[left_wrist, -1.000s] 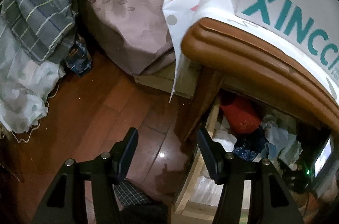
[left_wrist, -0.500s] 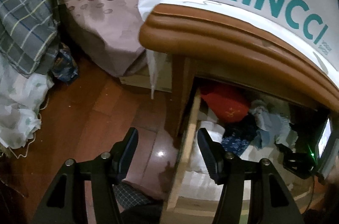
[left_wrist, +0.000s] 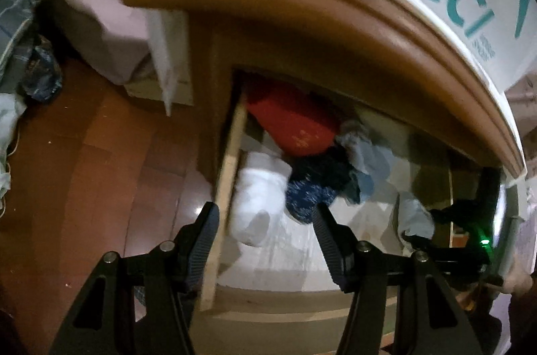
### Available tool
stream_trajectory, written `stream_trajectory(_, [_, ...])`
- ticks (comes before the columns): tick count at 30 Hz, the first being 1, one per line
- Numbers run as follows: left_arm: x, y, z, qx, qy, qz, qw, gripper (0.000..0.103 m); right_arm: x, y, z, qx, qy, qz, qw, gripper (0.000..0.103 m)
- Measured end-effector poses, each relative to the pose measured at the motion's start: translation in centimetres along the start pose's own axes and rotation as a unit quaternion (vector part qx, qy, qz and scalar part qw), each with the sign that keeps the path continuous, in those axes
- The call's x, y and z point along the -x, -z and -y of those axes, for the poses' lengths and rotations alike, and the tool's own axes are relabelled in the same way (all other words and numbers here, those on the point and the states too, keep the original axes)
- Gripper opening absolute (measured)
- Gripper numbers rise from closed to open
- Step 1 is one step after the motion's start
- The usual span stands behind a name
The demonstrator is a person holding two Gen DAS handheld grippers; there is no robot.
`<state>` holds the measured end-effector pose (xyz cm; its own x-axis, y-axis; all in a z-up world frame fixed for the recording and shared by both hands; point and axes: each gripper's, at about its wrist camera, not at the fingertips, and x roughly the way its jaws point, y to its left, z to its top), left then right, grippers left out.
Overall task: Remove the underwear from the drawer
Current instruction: 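Grasp the light blue cloth with the right gripper and lift it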
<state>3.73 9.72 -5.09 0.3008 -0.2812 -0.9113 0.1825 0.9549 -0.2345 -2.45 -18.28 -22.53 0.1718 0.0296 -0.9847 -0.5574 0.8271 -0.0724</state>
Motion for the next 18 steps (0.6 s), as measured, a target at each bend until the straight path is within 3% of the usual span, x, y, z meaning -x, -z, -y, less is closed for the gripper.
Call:
stream_trajectory(5, [-1.2, 0.4, 1.2, -0.021, -0.027, -0.009, 0.9994, 0.059, 3.4, 1.9, -0.9, -0.037, 0.005, 0.023, 0.999, 0.036])
stream_trajectory(8, [-2.0, 0.5, 1.7, -0.037, -0.041, -0.018, 0.9983, 0.059, 5.6, 2.3, 0.8, -0.118, -0.021, 0.049, 0.992, 0.036])
stream_trajectory(13, [-3.3, 0.6, 2.8, -0.06, -0.048, -0.038, 0.9963, 0.059, 10.2, 3.4, 2.7, -0.274, -0.074, 0.129, 0.95, 0.036])
stream_trajectory(18, [-4.4, 0.9, 3.6, -0.075, -0.038, -0.064, 0.9944, 0.059, 12.5, 5.0, 3.4, -0.331, -0.09, 0.164, 0.925, 0.036])
